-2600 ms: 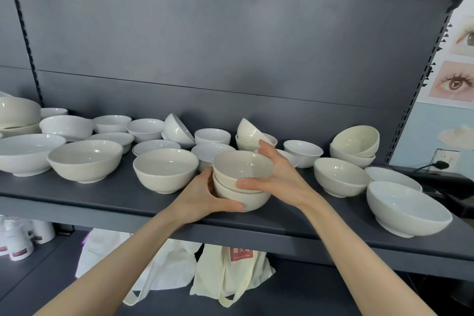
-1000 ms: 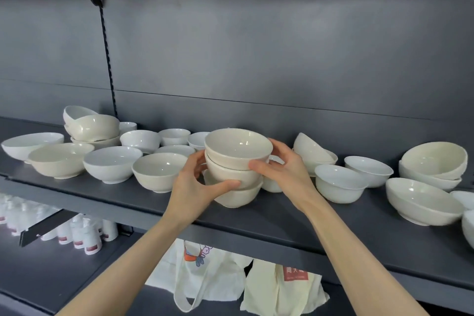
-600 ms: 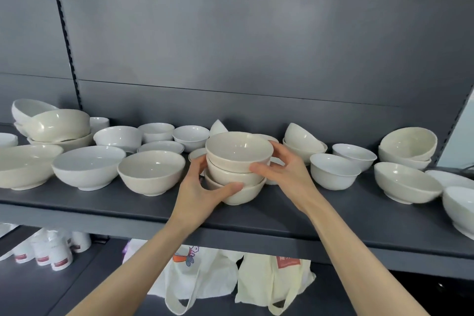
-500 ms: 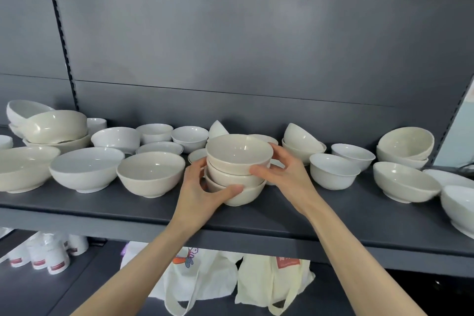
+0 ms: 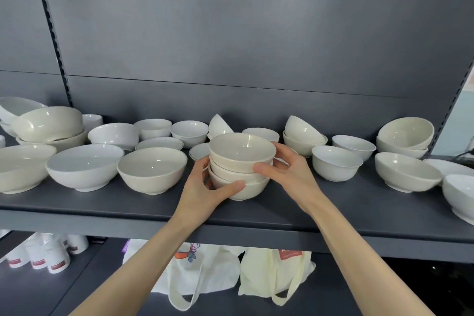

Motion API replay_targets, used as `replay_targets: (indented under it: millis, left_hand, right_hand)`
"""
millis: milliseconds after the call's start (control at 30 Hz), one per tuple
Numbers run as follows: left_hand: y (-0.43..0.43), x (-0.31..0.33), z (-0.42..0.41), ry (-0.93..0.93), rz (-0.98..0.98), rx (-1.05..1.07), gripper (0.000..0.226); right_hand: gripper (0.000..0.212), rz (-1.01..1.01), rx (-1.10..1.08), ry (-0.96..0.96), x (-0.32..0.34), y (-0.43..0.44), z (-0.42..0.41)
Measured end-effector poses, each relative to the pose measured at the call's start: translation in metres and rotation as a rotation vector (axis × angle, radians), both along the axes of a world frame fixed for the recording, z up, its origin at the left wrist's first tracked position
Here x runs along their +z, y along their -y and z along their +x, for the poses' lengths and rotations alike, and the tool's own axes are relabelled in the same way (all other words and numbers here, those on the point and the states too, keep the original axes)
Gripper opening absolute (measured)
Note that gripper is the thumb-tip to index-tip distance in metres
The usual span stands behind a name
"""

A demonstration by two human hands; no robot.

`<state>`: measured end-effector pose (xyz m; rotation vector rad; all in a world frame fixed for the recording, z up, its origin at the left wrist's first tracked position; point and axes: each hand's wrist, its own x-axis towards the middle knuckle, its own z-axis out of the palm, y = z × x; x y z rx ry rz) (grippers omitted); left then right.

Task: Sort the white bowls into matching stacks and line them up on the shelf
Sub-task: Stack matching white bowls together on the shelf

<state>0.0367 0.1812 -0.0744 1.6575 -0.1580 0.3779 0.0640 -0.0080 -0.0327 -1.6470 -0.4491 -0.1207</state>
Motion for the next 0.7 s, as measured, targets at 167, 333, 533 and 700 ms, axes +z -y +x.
replay_targets:
  millis: [167, 333, 533, 700]
  left_hand:
    - [0.000, -0.002, 0.000, -0.024, 0.008, -0.040, 0.100]
    - [-0.002, -0.002, -0.001, -0.047, -0.006, -0.046, 0.101]
    - [-0.002, -0.002, 0.000, -0.062, -0.018, -0.089, 0.105]
    - [-0.002, -0.003, 0.001, -0.050, -0.015, -0.065, 0.105]
  right_hand:
    - [0.049, 0.009, 0.002, 0.001, -0.004, -0.002, 0.000]
    - [0.053, -0.034, -0.048, 0.068, -0.009, -0.003, 0.000]
    - [0.058, 0.004, -0.072, 0.072, -0.014, -0.003, -0.001]
    - [0.058, 0.015, -0.094, 0.067, -0.016, -0.004, -0.001]
